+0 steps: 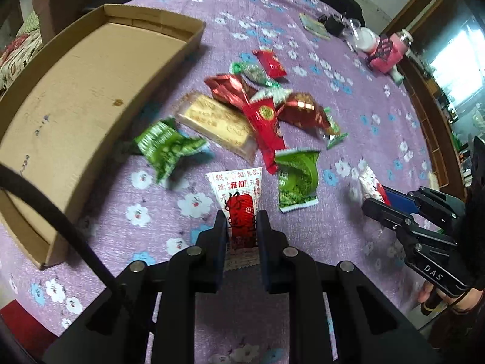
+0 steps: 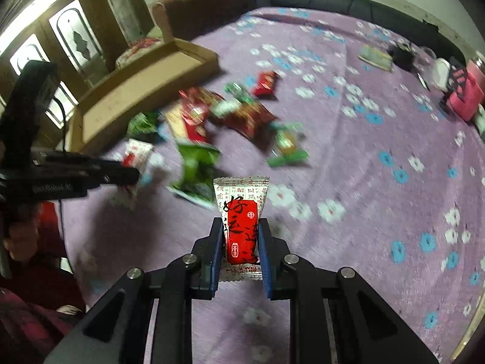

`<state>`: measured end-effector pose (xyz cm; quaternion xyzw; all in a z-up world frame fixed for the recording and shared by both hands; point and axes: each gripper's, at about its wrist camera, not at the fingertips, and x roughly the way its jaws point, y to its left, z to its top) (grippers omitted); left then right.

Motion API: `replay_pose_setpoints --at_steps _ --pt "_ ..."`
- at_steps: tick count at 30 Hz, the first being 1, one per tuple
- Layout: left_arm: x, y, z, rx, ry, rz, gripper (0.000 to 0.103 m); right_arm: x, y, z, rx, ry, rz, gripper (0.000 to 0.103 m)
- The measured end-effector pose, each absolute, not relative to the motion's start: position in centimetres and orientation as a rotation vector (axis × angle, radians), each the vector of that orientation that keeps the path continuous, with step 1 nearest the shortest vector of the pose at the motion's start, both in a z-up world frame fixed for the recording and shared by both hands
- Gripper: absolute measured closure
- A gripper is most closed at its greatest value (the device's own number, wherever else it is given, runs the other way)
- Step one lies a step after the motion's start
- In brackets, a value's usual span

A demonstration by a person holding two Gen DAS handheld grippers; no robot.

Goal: Organize snacks
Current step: 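Carry both packets into the cardboard tray and open both grippers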

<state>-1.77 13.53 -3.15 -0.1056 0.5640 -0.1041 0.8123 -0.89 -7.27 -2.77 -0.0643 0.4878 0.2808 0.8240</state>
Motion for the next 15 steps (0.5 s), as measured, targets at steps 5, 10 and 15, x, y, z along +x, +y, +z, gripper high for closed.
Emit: replay_pose_setpoints --at_steps 5,10,15 --pt "-0.7 16.2 -1.4 -0.255 1.144 -0.188 0.082 1.1 -2.5 -0.5 -0.116 0.987 0.697 0.083" --pt "0.9 20.1 0.1 -0.284 1.083 -0.114 0.082 3.4 2.9 0.5 -0.113 0.949 0.770 0.083" --pt "3.6 23.7 1.2 -0.262 1.019 -0.021 0.082 6.7 7.9 0.2 -0.093 0.944 0.798 0.083"
